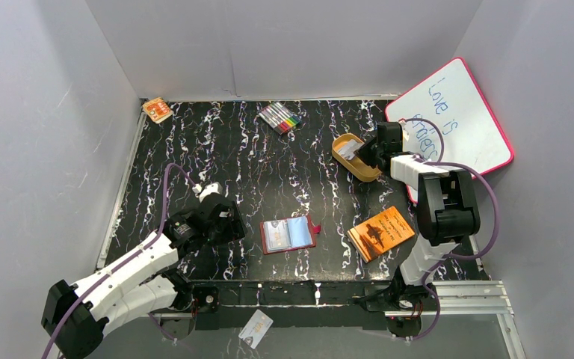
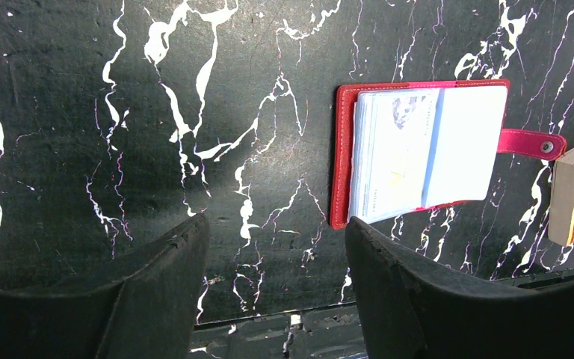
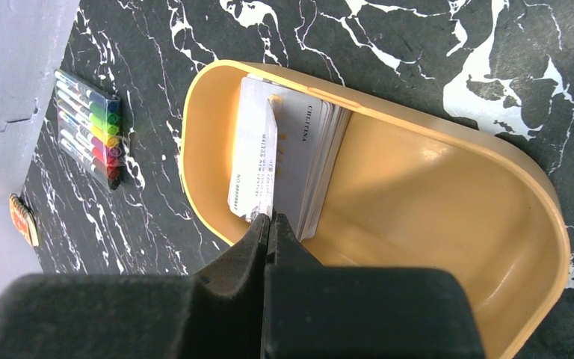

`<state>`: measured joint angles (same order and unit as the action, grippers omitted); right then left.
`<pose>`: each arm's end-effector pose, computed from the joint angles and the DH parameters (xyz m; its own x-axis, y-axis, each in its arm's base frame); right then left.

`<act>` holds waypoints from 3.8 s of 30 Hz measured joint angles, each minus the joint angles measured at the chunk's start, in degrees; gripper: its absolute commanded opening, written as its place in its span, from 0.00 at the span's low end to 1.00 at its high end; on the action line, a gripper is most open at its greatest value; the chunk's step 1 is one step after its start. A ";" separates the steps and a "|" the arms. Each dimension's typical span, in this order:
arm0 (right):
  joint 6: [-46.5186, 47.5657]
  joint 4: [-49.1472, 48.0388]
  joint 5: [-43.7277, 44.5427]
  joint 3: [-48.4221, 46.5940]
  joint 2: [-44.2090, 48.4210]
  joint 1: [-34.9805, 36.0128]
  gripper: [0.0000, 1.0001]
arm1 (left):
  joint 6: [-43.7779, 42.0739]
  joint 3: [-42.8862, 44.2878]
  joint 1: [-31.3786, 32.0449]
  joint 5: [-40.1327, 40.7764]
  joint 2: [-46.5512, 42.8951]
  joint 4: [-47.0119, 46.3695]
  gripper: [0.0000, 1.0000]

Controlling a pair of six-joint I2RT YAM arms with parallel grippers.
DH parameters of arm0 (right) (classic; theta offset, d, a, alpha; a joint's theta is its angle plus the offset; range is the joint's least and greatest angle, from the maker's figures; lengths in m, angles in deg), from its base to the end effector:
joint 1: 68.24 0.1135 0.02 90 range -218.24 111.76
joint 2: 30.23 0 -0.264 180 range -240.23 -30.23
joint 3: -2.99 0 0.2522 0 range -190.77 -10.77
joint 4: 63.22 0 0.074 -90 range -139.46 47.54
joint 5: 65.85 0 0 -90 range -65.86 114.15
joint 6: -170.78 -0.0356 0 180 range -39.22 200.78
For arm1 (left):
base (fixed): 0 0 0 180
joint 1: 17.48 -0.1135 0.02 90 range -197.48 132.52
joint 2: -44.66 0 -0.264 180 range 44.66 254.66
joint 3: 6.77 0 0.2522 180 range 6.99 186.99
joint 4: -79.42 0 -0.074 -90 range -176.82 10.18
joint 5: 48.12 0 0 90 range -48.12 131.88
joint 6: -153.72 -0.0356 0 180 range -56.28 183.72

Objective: Put the credit cards into the card holder
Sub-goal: Pick up the credit card from the storage box, then insert the credit card into the card holder.

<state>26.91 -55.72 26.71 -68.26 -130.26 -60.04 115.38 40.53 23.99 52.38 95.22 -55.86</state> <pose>0.3717 0.0520 0.1872 -0.4316 0.7530 -0.4967 0.4100 0.6542 0.6355 0.1370 -0.1124 0.2221 -0.7843 -0.3360 -0.5214 -0.0894 0.8930 -0.4410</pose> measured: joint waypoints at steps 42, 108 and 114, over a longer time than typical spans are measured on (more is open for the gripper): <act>-24.44 16.00 -48.41 -1.27 38.62 -1.27 0.00 | -3.87 8.33 0.00 3.56 -1.18 -4.46 0.64; 19.96 38.36 -22.45 23.10 50.80 15.34 0.00 | -6.43 30.08 16.02 -2.80 51.43 -12.68 0.39; 20.76 36.33 -26.38 23.17 48.72 15.34 0.00 | -5.84 28.98 16.02 -2.99 50.66 -13.07 0.21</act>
<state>47.67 -19.39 0.33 -45.10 -81.54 -44.69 109.54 69.51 40.01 49.39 145.89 -68.93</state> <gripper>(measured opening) 0.012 0.300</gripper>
